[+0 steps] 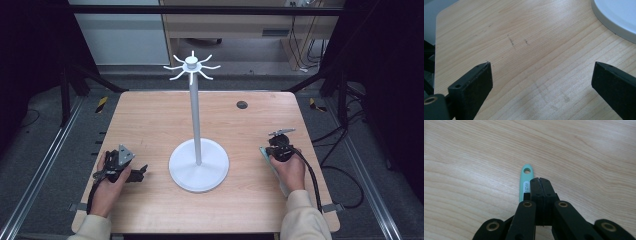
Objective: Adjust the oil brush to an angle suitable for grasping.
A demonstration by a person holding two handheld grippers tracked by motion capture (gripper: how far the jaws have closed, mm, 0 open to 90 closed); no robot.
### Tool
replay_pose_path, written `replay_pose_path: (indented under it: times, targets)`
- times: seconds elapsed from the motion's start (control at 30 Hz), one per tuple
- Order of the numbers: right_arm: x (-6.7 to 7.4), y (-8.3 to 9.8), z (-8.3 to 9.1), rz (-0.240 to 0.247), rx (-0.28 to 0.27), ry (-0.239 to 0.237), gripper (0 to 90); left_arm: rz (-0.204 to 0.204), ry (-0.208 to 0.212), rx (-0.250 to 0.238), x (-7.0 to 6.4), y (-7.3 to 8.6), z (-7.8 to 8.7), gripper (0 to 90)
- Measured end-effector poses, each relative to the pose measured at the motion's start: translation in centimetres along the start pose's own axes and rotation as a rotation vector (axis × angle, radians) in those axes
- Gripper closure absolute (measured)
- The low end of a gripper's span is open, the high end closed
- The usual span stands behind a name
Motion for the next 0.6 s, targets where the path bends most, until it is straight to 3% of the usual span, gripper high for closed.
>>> replay_pose_path:
  times: [0.4,0.43,0.6]
  targets:
    - [2.1,0.0,0.3,0.078,0.014,-0.069,90.0,0.0,0.005,0.003,-0.1,0.0,0.0,3.0]
    - [2.7,0.1,0.4,0.103,0.02,-0.076,90.0,0.0,0.005,0.004,-0.1,0.0,-0.1,3.0]
    - [4.0,0.3,0.7,0.137,0.031,-0.118,90.0,-0.005,0.005,0.011,0.0,0.0,0.0,2.9]
Point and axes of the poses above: each handheld gripper's, and its own axes: z roughly backward along the jaws, y roughly out of its underside, x roughly to its left, the point moved 3 cm from there along -z, roughly forward along the jaws, and after that the axes turned 3 degrees about x, right-handed, at the moved point
